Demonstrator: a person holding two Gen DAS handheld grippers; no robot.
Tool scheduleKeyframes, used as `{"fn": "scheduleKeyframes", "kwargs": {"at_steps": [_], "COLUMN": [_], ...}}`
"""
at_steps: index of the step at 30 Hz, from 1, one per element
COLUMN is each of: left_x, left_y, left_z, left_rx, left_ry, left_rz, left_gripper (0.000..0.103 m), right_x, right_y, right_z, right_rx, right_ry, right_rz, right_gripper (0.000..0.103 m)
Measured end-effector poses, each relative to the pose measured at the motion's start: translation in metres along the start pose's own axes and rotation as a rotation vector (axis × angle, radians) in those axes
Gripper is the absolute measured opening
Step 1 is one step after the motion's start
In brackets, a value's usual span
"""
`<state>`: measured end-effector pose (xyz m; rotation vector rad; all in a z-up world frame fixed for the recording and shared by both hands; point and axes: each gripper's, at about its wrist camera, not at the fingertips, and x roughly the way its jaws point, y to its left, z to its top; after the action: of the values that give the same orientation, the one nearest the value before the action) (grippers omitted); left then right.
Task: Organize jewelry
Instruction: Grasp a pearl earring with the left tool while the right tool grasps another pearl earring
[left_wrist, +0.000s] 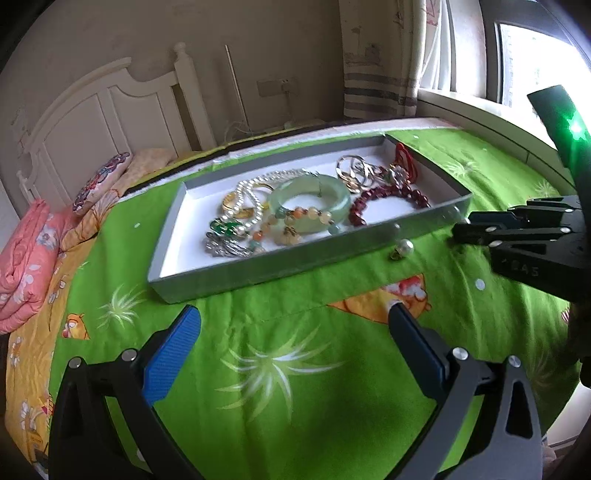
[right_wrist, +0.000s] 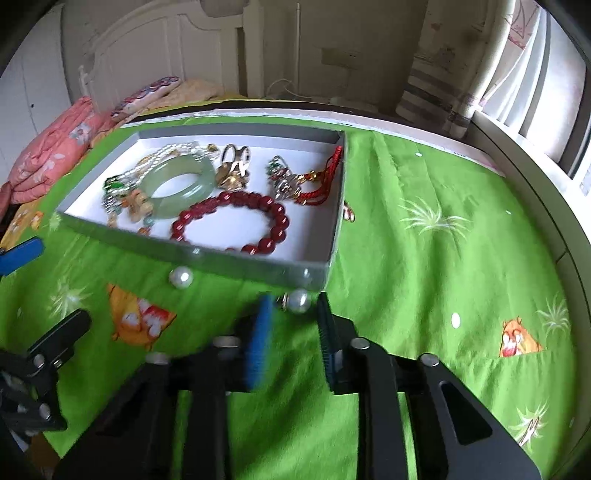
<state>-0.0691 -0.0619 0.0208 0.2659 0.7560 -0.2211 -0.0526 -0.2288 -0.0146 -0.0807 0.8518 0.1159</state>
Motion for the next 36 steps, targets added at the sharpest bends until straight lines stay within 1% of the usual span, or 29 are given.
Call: {"fn": "scheduleKeyframes", "kwargs": {"at_steps": [1, 2, 5, 7, 10, 12, 13, 17, 19, 22, 24, 25, 26, 27, 28, 29, 30, 31, 34, 36], "left_x": [0.001, 0.002, 0.005, 0.007, 0.011, 0.016, 0.021, 0.042, 0.05, 0.055, 0.056, 0.056, 0.055, 0.054, 0.052, 0.051, 0.051, 0.05, 0.044, 0.034], "left_y": [-0.002, -0.005, -0.011, -0.012, -0.019, -0.025, -0.029, -0.043, -0.047, -0.051, -0.054, -0.054, -0.054, -0.053, -0.052, -0.052, -0.052, -0.051, -0.043, -0.035], "left_z": [-0.001, -0.001, 0.0, 0.003, 0.012, 0.017, 0.021, 0.033, 0.039, 0.045, 0.046, 0.046, 0.046, 0.046, 0.045, 0.045, 0.044, 0.044, 0.038, 0.03], "left_rx": [0.003, 0.007, 0.003, -0.026, -0.038, -0.037, -0.034, -0.051, -0.061, -0.065, -0.06, -0.058, -0.058, -0.061, -0.063, -0.059, -0.057, -0.063, -0.088, -0.117], "left_ry": [0.012, 0.021, 0.043, 0.061, 0.07, 0.078, 0.091, 0.139, 0.142, 0.142, 0.141, 0.14, 0.135, 0.126, 0.116, 0.105, 0.103, 0.1, 0.09, 0.07], "left_rz": [-0.014, -0.025, -0.056, -0.099, -0.142, -0.151, -0.156, -0.198, -0.179, -0.17, -0.152, -0.147, -0.143, -0.125, -0.129, -0.134, -0.127, -0.137, -0.171, -0.187], "left_gripper": [0.101, 0.101, 0.101, 0.1, 0.1, 0.097, 0.096, 0.082, 0.08, 0.079, 0.079, 0.077, 0.07, 0.052, 0.039, 0.013, 0.013, 0.013, 0.013, 0.013], "right_x": [-0.003, -0.007, -0.018, -0.025, -0.032, -0.03, -0.029, -0.022, -0.022, -0.024, -0.024, -0.023, -0.021, -0.021, -0.02, -0.021, -0.021, -0.022, -0.024, -0.023], "right_y": [-0.001, -0.004, -0.012, -0.018, -0.026, -0.029, -0.03, -0.038, -0.044, -0.051, -0.054, -0.055, -0.054, -0.054, -0.053, -0.052, -0.051, -0.05, -0.046, -0.039], "right_z": [-0.002, -0.005, -0.01, -0.014, -0.017, -0.016, -0.015, -0.014, -0.015, -0.018, -0.021, -0.021, -0.021, -0.021, -0.022, -0.022, -0.022, -0.023, -0.023, -0.021], "right_rx": [0.003, 0.006, 0.012, 0.022, 0.04, 0.039, 0.045, 0.086, 0.113, 0.138, 0.152, 0.158, 0.161, 0.16, 0.156, 0.155, 0.153, 0.151, 0.139, 0.117], "right_ry": [-0.008, -0.025, -0.054, -0.072, -0.095, -0.091, -0.089, -0.053, -0.051, -0.056, -0.051, -0.046, -0.037, -0.032, -0.029, -0.029, -0.03, -0.032, -0.033, -0.032], "right_rz": [0.009, 0.018, 0.044, 0.056, 0.089, 0.126, 0.129, 0.141, 0.156, 0.163, 0.167, 0.166, 0.16, 0.156, 0.151, 0.15, 0.146, 0.147, 0.142, 0.145], "right_gripper": [0.009, 0.009, 0.009, 0.009, 0.009, 0.009, 0.009, 0.009, 0.009, 0.009, 0.009, 0.009, 0.01, 0.01, 0.011, 0.013, 0.016, 0.019, 0.019, 0.019]}}
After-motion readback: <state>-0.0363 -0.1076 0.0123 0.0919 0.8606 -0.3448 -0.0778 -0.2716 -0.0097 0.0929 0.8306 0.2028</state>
